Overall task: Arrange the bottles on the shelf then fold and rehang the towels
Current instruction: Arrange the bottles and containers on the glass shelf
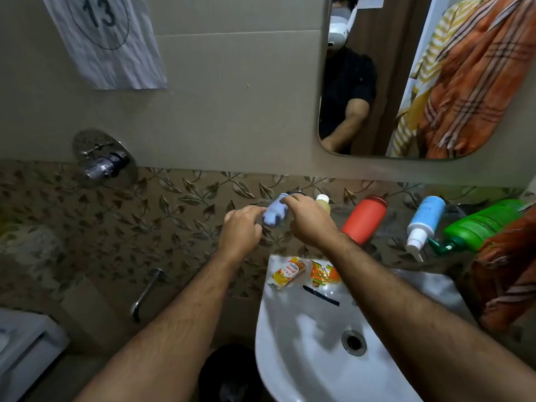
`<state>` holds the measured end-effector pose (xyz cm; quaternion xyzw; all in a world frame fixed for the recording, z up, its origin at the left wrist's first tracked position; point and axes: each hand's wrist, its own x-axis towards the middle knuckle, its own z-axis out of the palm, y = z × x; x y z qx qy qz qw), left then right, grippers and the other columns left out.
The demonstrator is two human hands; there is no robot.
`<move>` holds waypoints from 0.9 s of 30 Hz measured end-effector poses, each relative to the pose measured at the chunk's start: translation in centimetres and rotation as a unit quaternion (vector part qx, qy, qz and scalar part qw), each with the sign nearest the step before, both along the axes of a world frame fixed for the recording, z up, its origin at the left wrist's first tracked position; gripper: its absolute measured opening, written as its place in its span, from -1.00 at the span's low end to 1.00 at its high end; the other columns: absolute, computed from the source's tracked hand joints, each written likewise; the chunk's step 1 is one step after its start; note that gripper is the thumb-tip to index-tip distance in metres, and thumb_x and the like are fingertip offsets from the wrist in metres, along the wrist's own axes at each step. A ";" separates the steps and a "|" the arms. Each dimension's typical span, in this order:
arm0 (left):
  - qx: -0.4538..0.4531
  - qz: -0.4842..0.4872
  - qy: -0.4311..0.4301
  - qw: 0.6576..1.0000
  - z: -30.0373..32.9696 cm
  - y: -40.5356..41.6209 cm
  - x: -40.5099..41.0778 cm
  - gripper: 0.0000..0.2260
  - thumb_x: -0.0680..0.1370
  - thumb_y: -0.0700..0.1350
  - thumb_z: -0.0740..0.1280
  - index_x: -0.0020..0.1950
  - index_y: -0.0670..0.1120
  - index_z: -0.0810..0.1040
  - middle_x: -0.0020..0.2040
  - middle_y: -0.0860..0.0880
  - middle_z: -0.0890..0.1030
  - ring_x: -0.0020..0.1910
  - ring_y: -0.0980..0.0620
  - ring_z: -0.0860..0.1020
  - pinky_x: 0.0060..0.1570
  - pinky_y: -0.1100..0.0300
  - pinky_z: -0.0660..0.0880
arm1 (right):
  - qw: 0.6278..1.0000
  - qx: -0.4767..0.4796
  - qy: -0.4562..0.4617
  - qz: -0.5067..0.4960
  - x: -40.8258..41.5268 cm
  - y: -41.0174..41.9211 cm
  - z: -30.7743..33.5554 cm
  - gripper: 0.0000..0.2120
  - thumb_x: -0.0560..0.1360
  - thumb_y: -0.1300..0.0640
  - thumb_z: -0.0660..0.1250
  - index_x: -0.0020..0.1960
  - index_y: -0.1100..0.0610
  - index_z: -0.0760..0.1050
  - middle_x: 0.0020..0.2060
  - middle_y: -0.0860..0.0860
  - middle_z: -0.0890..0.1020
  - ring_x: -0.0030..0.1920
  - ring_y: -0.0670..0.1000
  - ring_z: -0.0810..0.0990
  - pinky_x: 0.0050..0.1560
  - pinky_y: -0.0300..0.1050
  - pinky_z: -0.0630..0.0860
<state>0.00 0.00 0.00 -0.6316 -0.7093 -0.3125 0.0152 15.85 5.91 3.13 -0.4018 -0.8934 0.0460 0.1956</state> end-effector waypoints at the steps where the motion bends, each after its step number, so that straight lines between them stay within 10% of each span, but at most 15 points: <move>1: -0.011 0.004 -0.002 1.000 0.2 0.2 -0.3 -0.53 0.42 -0.31 0.26 0.31 -0.05 0.53 0.24 -0.01 0.60 0.23 -0.01 0.52 0.30 0.05 0.31 | 1.000 -0.008 -0.006 0.001 -0.2 0.3 0.0 -0.49 0.45 0.37 0.29 0.38 0.14 0.41 0.34 0.11 0.49 0.33 0.12 0.44 0.27 -0.04 0.40; 19: -0.052 -0.152 -0.054 0.986 -0.3 6.2 -4.7 -0.61 0.48 -0.17 0.42 0.30 0.04 0.56 0.21 0.05 0.62 0.21 0.12 0.53 0.24 0.06 0.47 | 0.993 -0.109 -0.039 0.013 -1.9 4.3 0.1 -0.51 0.53 0.25 0.36 0.44 0.09 0.38 0.47 0.09 0.35 0.43 0.13 0.35 0.35 -0.03 0.34; 27: 0.017 -0.161 -0.197 0.967 0.8 8.1 -4.3 -0.75 0.44 -0.17 0.49 0.11 -0.05 0.66 0.01 0.04 0.68 0.04 0.13 0.60 0.12 0.13 0.54 | 0.975 -0.193 0.106 0.013 -0.6 5.5 0.6 -0.72 0.61 0.14 0.26 0.31 0.06 0.49 0.15 0.01 0.61 0.15 -0.01 0.56 0.18 -0.01 0.51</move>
